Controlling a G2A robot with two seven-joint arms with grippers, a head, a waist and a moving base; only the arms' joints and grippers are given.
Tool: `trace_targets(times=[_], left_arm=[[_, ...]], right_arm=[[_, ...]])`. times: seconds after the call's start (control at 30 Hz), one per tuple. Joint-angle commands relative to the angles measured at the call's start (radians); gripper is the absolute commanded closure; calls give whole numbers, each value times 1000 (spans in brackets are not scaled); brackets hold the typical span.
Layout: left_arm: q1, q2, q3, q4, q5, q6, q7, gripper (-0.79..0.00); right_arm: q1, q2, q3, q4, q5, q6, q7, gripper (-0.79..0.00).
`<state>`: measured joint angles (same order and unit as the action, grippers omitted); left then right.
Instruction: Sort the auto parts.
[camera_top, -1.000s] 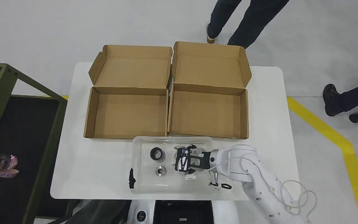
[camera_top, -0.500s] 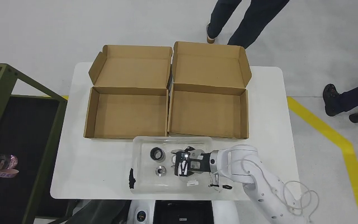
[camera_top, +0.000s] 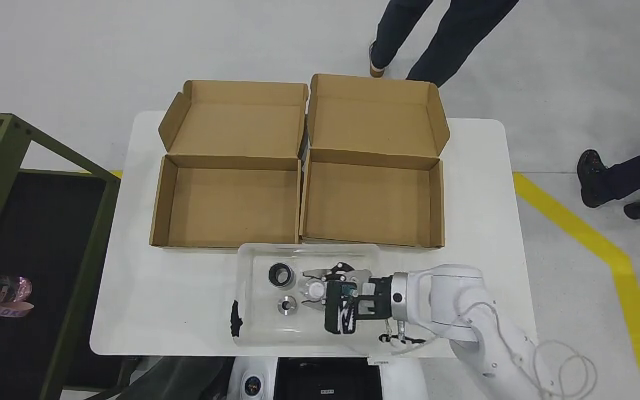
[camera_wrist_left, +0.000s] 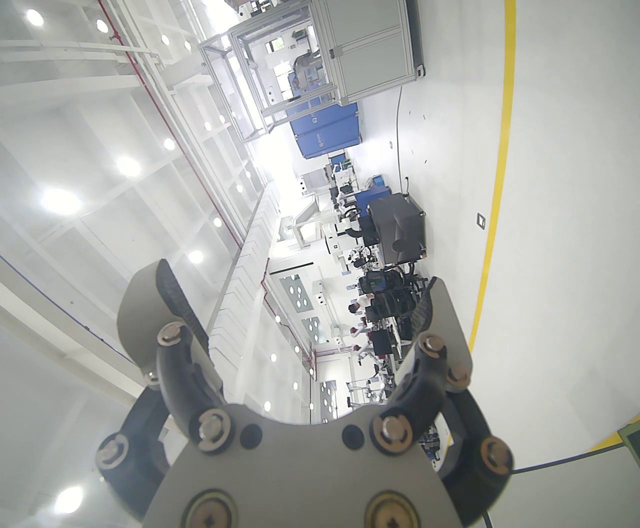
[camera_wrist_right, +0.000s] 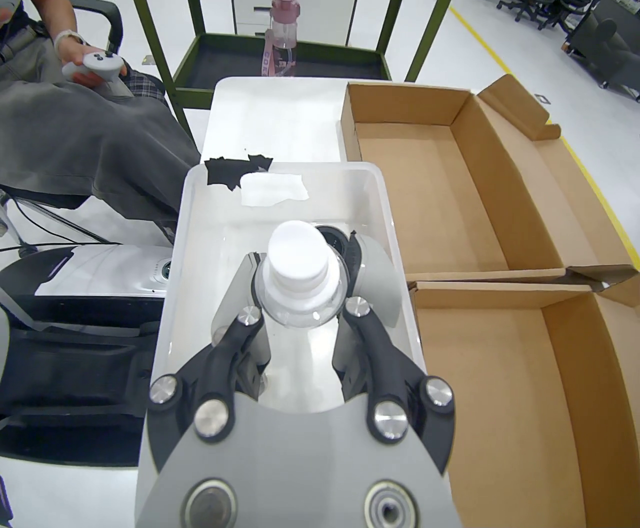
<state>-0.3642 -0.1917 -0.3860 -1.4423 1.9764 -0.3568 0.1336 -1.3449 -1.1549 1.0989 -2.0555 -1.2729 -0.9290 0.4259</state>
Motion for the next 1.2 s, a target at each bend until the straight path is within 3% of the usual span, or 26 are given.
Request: trace_targets(times=[0.0,0.37,0.93,1.17], left_arm=[[0,0,0,0,0,0,0,-785],[0,0,0,0,0,0,0,-785],[0,0,0,0,0,0,0,-785],[0,0,0,0,0,0,0,-785]], right_arm=[[3,4,22,-4,11,-5,-22,0],[-4,23,142,-27,80,-14,-144,0],[4,32,211,16,149,56,-304,0],[20,33,201,25,144,77,-316,0]])
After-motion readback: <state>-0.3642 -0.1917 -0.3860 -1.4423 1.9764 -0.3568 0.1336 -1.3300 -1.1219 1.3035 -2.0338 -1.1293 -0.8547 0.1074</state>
